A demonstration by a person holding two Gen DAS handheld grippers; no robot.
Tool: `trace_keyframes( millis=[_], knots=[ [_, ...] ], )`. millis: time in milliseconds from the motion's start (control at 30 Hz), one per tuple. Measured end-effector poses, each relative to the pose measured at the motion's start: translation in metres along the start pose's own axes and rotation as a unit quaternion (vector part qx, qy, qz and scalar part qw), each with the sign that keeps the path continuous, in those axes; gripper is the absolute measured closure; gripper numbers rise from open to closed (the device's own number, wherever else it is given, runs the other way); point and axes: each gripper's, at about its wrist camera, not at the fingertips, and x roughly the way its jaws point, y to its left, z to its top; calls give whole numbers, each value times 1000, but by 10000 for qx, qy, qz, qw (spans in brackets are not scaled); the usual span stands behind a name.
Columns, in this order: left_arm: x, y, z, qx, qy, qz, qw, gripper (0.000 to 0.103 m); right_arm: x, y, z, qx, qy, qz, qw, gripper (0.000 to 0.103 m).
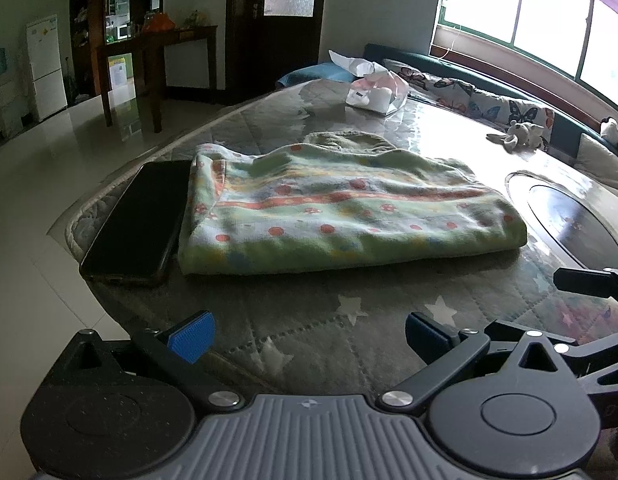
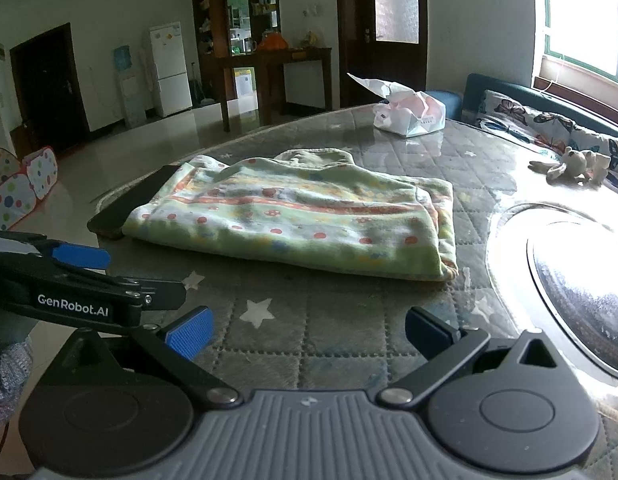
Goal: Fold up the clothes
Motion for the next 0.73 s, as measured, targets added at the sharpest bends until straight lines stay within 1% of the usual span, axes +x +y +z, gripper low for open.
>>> trace_keyframes(
  millis=[300,733],
  knots=[
    [-4,0,-2,-44,-21,-7,10000,0,0,3,-1,1,-9,30,10000,0],
    [1,0,0,-72,9,25,10000,0,4,-1,-2,66,27,54,10000,0]
  ],
)
